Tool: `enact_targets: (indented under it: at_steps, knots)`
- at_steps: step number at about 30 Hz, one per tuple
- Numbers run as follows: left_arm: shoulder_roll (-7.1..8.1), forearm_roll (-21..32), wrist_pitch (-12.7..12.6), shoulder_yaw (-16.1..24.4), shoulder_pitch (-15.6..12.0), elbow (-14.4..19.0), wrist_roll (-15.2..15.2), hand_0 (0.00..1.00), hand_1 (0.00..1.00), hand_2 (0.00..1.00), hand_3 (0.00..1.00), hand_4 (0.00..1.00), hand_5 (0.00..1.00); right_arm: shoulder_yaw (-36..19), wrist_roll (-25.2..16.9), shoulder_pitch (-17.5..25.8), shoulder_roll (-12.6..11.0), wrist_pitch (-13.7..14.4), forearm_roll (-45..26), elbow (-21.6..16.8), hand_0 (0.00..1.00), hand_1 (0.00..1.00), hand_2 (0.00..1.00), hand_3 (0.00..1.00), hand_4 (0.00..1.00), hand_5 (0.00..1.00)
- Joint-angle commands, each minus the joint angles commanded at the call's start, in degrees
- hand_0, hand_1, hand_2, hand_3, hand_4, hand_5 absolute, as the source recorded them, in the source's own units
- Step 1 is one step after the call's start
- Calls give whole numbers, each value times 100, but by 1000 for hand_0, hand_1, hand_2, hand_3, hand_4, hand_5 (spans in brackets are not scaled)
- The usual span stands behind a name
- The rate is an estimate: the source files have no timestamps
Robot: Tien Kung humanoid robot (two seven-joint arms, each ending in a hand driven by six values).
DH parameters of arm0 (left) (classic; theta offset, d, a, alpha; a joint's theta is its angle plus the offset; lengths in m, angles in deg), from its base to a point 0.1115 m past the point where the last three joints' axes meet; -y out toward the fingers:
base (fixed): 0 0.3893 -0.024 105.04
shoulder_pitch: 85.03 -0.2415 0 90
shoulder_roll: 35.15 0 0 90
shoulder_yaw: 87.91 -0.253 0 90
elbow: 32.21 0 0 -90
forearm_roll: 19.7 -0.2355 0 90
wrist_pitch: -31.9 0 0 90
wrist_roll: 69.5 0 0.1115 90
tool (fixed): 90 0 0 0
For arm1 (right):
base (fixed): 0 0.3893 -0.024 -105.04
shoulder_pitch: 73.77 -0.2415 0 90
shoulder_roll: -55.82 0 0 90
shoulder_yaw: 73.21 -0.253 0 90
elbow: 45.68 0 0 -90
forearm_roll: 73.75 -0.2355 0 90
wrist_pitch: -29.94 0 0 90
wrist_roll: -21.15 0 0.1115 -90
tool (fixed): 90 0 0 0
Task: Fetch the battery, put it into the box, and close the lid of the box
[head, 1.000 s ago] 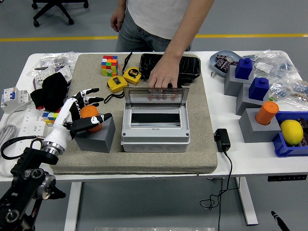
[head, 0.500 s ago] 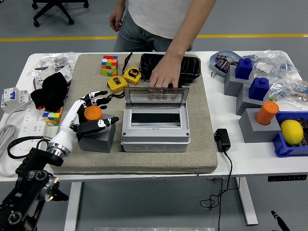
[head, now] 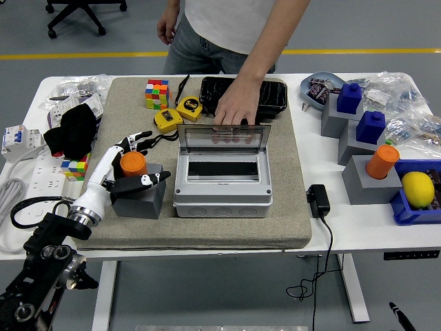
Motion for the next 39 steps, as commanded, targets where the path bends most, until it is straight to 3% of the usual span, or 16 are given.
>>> enact_targets:
  at_steps: [1, 2, 7, 8, 13, 14, 19, 20, 25, 26, 31, 32, 37, 38, 39]
  knots:
    - [0, 3, -12, -6, 1, -8, -4, 807, 849, 799, 830, 998, 2, -3, 2, 0, 0, 0, 3, 0, 777, 701, 720, 767, 998, 998]
    - [-1, 6, -20, -11, 1, -14, -8, 746, 800, 725, 757, 998, 2, -7, 3, -1, -1, 1, 7, 0, 777, 701, 720, 768, 998, 998]
    - [8, -22, -60, -45, -6, -17, -11, 746, 800, 725, 757, 998, 2, -14, 4, 2, -7, 2, 19, 0, 777, 701, 720, 768, 998, 998]
    - [8, -34, -80, -50, -6, -16, -13, 610, 639, 470, 504, 998, 2, -16, 5, 5, -8, 2, 23, 0, 777, 701, 720, 767, 998, 998]
    - [11, -54, -143, -67, -10, -16, -29, 610, 639, 470, 504, 998, 2, -18, 8, 11, -14, 1, 29, 0, 777, 701, 720, 767, 998, 998]
    - [11, -51, -149, -68, -10, -16, -32, 382, 532, 395, 416, 998, 2, -18, 8, 11, -15, 1, 30, 0, 777, 701, 720, 767, 998, 998]
    - [15, -19, -193, -90, -2, -23, -55, 382, 532, 395, 416, 998, 2, -15, 8, 13, -21, 1, 33, 0, 777, 701, 720, 767, 998, 998]
    - [15, -18, -206, -95, -2, -24, -59, 299, 490, 355, 365, 998, 2, -15, 8, 14, -21, 1, 33, 0, 777, 701, 720, 767, 998, 998]
    - [20, -94, -315, -136, 2, -35, -42, 299, 490, 355, 365, 998, 2, -11, 5, 16, -27, 1, 24, 0, 777, 701, 720, 767, 998, 998]
    - [22, -142, -348, -150, 2, -38, -32, 223, 389, 266, 235, 998, 2, -12, 6, 16, -28, 2, 22, 0, 777, 701, 720, 767, 998, 998]
    - [16, -247, -518, -184, 7, -43, -34, 223, 389, 266, 235, 998, 2, -9, 4, 14, -32, 4, 4, 0, 777, 701, 720, 767, 998, 998]
    - [19, -253, -563, -192, 11, -42, -45, 189, 269, 203, 180, 998, 2, -6, 4, 12, -33, 4, -2, 0, 777, 701, 720, 767, 998, 998]
    - [17, -224, -739, -194, 25, -45, -107, 189, 269, 203, 180, 998, 2, 1, 4, 6, -39, 7, -19, 0, 777, 701, 720, 767, 998, 998]
    - [18, -212, -770, -196, 26, -47, -120, 145, 184, 141, 131, 998, 2, 7, 3, 5, -40, 7, -26, 0, 777, 701, 720, 767, 998, 998]
    - [18, -202, -797, -198, 27, -48, -132, 145, 184, 141, 131, 998, 2, 10, 4, 4, -41, 8, -29, 0, 777, 701, 720, 767, 998, 998]
